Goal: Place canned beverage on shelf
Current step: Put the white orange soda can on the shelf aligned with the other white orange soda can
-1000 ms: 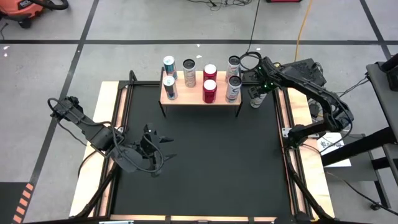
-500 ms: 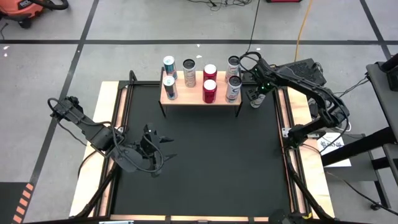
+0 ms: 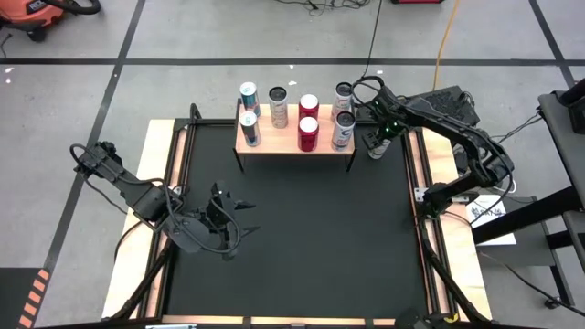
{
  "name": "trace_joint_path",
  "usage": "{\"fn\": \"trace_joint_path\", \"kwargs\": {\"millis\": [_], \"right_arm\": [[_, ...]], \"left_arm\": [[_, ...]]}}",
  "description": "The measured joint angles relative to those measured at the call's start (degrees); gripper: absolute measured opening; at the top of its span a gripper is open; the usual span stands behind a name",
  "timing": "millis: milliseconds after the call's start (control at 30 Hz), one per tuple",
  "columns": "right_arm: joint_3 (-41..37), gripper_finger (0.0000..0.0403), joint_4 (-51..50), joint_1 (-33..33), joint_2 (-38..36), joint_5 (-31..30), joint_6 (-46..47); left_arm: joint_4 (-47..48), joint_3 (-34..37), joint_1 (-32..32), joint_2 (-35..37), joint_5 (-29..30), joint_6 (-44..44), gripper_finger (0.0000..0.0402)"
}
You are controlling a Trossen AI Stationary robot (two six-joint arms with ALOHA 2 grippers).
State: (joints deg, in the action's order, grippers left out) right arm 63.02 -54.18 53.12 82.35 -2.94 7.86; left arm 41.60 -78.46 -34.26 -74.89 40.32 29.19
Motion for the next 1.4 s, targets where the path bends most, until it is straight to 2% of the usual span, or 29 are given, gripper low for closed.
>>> {"fn": "trace_joint_path", "kwargs": {"millis": [67,567,967,1267,1400], "right_arm": [[0.02,0.0226,-0.44,0.0,0.0,-0.02,0.0],[-0.16,0.0226,-1.21,0.02,-1.09,0.14,-1.22],[-0.19,0.0226,-4.58,0.0,-8.37,0.02,-3.42],[-0.15,0.0226,-8.66,0.0,-18.17,0.38,-2.14],[-0.13,0.0226,-9.1,0.02,-22.36,4.35,-0.63]], "left_arm": [[0.02,0.0,0.0,0.0,0.0,-0.03,0.0262],[0.04,0.0,0.0,0.0,0.0,-0.07,0.0262],[1.1,0.0,0.0,0.0,-0.01,0.21,0.0262],[0.93,0.0,0.0,0.0,-0.02,0.5,0.0262],[0.85,0.0,0.0,0.0,-0.02,0.52,0.0262]]}}
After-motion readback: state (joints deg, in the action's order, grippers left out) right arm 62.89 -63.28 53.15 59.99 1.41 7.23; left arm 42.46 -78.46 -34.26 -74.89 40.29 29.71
